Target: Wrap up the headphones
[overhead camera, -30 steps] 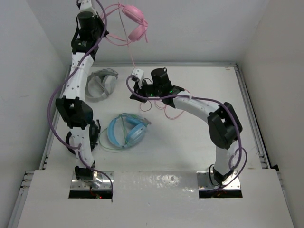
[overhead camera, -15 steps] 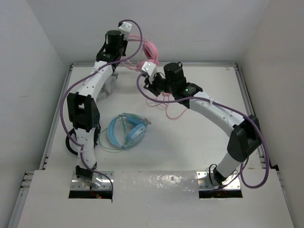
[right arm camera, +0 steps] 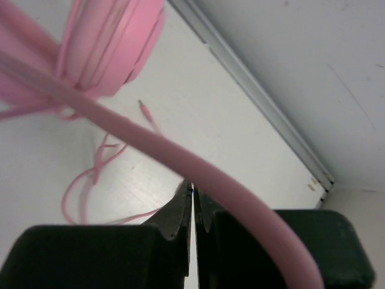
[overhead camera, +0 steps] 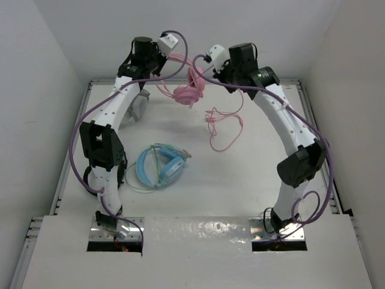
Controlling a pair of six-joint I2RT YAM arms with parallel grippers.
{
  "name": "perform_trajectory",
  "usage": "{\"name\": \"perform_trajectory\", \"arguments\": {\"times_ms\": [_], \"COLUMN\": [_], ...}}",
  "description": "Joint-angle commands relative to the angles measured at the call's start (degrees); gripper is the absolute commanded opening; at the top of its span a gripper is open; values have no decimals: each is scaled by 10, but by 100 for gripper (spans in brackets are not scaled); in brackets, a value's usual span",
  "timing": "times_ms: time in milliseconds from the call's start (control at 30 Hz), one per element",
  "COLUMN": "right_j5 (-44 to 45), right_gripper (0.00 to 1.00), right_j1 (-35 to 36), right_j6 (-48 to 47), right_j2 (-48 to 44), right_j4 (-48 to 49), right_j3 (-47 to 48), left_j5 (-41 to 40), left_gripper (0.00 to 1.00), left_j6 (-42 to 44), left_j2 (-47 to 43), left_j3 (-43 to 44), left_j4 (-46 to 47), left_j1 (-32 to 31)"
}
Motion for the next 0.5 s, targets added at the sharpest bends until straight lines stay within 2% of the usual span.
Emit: {"name": "perform_trajectory", "arguments": {"times_ms": [0, 100, 200, 333, 467], "right_j5": [107, 129, 116, 55, 20], "right_gripper": [0, 0, 0, 0, 0], "right_j1": [-7, -7, -23, -80, -106], "right_j6": [-15, -24, -26, 66, 100], "right_j2": [7, 50, 63, 88, 89], "right_j4": [78, 141, 217, 243, 260], "right_j3": [68, 110, 88, 82, 28], "left_j5": [82, 96, 109, 115, 142], "left_gripper": [0, 0, 0, 0, 0], "left_j6": [34, 44, 31, -1, -68], "left_j2": [-18, -13, -13, -16, -26], "left_j3": [47, 80, 83, 95, 134], "left_j4": [-75, -132, -170, -201, -228], "left_j1": [-13, -48, -63, -74, -74]}}
